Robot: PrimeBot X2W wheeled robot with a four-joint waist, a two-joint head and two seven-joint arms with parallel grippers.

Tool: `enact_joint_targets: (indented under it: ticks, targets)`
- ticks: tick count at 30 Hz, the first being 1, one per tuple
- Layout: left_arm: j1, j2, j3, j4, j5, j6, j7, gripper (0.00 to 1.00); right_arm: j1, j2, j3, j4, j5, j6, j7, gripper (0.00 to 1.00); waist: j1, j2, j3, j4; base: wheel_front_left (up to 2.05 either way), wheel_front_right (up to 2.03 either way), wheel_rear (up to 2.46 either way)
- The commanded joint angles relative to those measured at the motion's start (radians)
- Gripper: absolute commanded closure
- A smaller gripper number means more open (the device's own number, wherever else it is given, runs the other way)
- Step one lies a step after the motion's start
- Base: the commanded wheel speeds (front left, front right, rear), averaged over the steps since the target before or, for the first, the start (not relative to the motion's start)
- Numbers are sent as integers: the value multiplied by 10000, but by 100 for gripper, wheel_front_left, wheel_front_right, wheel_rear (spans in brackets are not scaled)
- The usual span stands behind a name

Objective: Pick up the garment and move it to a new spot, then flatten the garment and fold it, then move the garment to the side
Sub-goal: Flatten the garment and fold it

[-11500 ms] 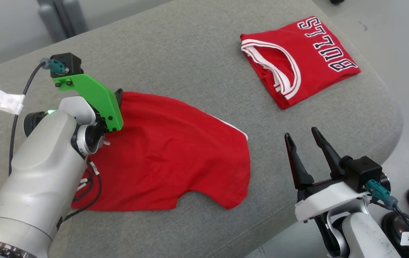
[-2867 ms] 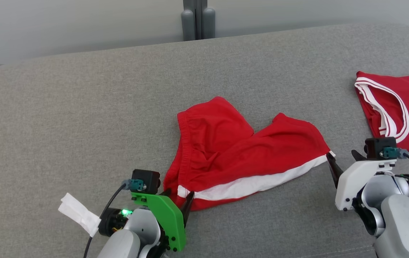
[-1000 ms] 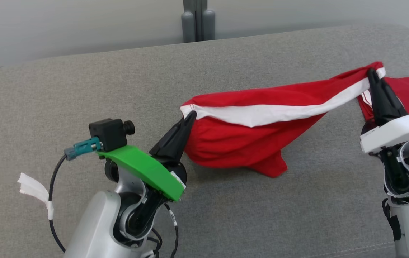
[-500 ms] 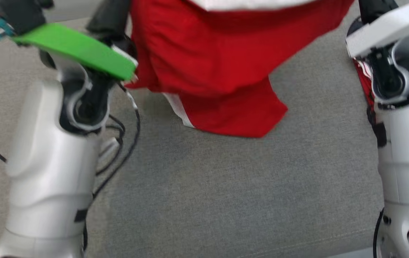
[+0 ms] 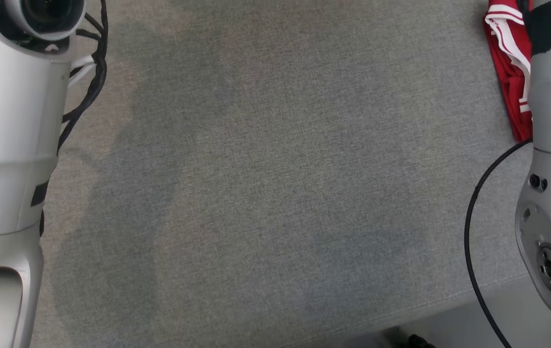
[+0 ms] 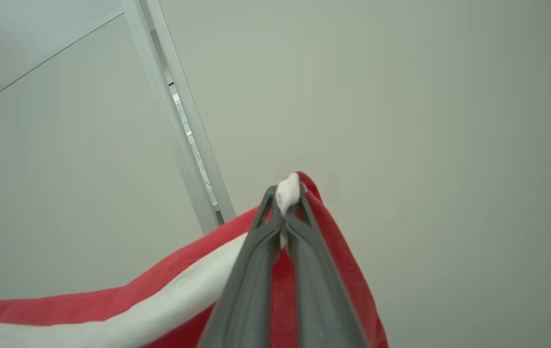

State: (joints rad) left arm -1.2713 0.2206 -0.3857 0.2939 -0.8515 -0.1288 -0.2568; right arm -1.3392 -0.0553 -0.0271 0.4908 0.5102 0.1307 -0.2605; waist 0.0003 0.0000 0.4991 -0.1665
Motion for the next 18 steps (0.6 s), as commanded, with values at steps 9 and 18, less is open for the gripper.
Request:
enact_joint_targets:
  ticks: [9,18]
  targets:
    - [2814,61,-923,-734,-61,-28,-75,100,2650,-549,1434,400,831,-2,72,100,-3,0,-28,159,0,0,0]
    - [6138,926,-3044,-1381,94,-27,-78,100,6843,-1626,2495,-449,1750,-2,2462,100,-3,0,-1245,434,0,0,0]
